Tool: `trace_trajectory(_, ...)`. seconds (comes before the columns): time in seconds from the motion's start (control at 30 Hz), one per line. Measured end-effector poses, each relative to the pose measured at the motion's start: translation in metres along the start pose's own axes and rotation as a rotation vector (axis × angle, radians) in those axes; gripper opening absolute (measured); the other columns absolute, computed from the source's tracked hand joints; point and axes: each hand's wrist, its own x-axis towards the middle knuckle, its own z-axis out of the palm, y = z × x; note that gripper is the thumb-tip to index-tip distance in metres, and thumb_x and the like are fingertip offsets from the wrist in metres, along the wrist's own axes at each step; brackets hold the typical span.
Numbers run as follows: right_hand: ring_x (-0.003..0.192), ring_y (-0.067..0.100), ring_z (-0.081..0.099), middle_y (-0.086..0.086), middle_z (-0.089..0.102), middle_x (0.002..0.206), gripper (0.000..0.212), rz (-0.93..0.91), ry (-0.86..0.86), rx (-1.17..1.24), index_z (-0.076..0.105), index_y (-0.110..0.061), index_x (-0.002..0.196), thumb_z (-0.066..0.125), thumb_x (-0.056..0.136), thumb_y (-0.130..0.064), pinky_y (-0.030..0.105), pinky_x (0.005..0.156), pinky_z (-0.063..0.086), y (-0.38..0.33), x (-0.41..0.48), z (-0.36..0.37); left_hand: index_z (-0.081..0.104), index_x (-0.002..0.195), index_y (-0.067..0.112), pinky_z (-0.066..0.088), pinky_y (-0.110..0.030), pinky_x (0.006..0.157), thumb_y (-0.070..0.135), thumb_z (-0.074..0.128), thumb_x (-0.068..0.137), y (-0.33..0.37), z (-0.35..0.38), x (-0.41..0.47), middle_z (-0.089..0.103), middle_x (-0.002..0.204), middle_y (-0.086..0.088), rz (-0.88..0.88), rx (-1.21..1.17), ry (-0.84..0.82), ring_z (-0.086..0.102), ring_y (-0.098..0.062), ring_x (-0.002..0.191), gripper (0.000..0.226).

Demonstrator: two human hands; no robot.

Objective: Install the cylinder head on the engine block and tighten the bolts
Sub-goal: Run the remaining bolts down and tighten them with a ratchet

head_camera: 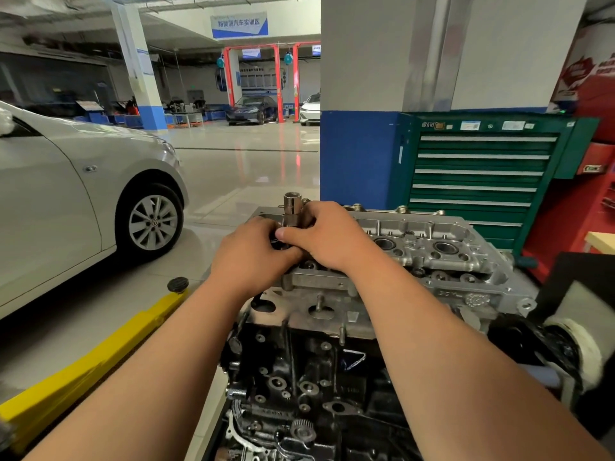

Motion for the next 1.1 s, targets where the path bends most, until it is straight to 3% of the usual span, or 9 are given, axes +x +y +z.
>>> trace_trajectory(0.17,0.062,-0.007,0.056,-0.019,0.061,0.069,0.009,-0.025,-0.062,0.045,0.061,-0.034,0.079,0.069,0.083,-0.033,0.013,0.050,0.037,0.0011,-0.0032,-0.0032,0.061,0.070,0.018,0.043,-0.032,0.055,0.032,0.064,0.080,0.0003,-0.0009,-0.0003,0.062,0.066,0.001,-0.017,-0.035,-0.001,0.059,-0.019,0.064,0.017)
trace_trajectory(0.27,0.057,-0.007,0.055,-0.016,0.061,0.069,0.010,-0.042,-0.053,0.035,0.062,-0.031,0.077,0.069,0.083,-0.027,0.011,0.047,0.038,0.0030,-0.0021,-0.0039,0.058,0.065,0.023,0.036,-0.027,0.051,0.036,0.065,0.078,0.0012,-0.0020,-0.0021,0.059,0.062,0.004,-0.017,-0.048,-0.001,0.056,-0.015,0.059,0.020)
trace_trajectory(0.4,0.062,0.003,0.057,-0.009,0.062,0.072,0.023,0.004,-0.010,0.018,0.062,-0.020,0.083,0.075,0.078,-0.039,0.023,0.051,0.037,0.0018,0.0008,0.0006,0.054,0.064,0.021,0.035,-0.028,0.049,0.039,0.064,0.074,0.0026,0.0006,-0.0030,0.058,0.060,0.001,-0.043,0.007,0.044,0.055,-0.017,0.057,0.023)
trace_trajectory(0.47,0.066,-0.003,0.057,-0.014,0.062,0.077,0.019,-0.006,-0.052,0.040,0.062,-0.026,0.085,0.073,0.079,-0.040,0.019,0.054,0.038,0.0015,-0.0002,0.0002,0.055,0.064,0.019,0.037,-0.029,0.051,0.032,0.063,0.076,0.0009,0.0011,-0.0019,0.059,0.061,-0.001,-0.039,-0.021,0.039,0.056,-0.021,0.059,0.020)
trace_trajectory(0.57,0.067,-0.009,0.056,-0.020,0.061,0.079,0.010,-0.040,-0.113,0.059,0.060,-0.036,0.083,0.068,0.084,-0.030,0.008,0.051,0.037,0.0015,-0.0033,-0.0042,0.056,0.064,0.025,0.037,-0.027,0.052,0.031,0.064,0.078,-0.0010,0.0003,-0.0030,0.059,0.062,0.006,-0.022,-0.069,0.032,0.056,-0.011,0.059,0.016)
trace_trajectory(0.73,0.069,0.003,0.056,-0.011,0.061,0.077,0.021,-0.012,-0.022,0.001,0.058,-0.027,0.081,0.073,0.079,-0.041,0.023,0.054,0.037,0.0005,-0.0014,-0.0015,0.056,0.068,0.023,0.038,-0.029,0.051,0.040,0.062,0.073,0.0016,0.0014,-0.0020,0.059,0.067,0.003,-0.030,0.031,0.025,0.056,-0.015,0.061,0.019)
trace_trajectory(0.87,0.074,-0.004,0.056,-0.019,0.061,0.082,0.010,-0.038,-0.096,0.073,0.059,-0.035,0.084,0.069,0.083,-0.033,0.018,0.059,0.040,-0.0010,-0.0047,-0.0045,0.057,0.067,0.020,0.039,-0.030,0.052,0.032,0.062,0.079,0.0016,0.0008,-0.0008,0.059,0.061,0.002,-0.035,-0.010,0.014,0.057,-0.019,0.061,0.018)
trace_trajectory(1.0,0.062,-0.002,0.054,-0.014,0.060,0.072,0.015,-0.024,-0.058,0.022,0.058,-0.031,0.075,0.070,0.083,-0.032,0.019,0.051,0.036,-0.0003,-0.0037,-0.0044,0.063,0.075,0.019,0.049,-0.037,0.060,0.032,0.061,0.081,0.0000,-0.0034,-0.0033,0.064,0.066,0.000,0.001,-0.089,-0.032,0.062,-0.020,0.066,0.015)
trace_trajectory(1.1,0.068,0.005,0.057,-0.008,0.062,0.076,0.022,-0.002,-0.019,-0.003,0.061,-0.023,0.082,0.073,0.080,-0.041,0.024,0.054,0.038,-0.0008,-0.0014,-0.0007,0.054,0.065,0.021,0.036,-0.029,0.048,0.040,0.061,0.074,0.0021,-0.0004,-0.0044,0.057,0.061,0.004,-0.014,-0.008,0.015,0.055,-0.014,0.057,0.022)
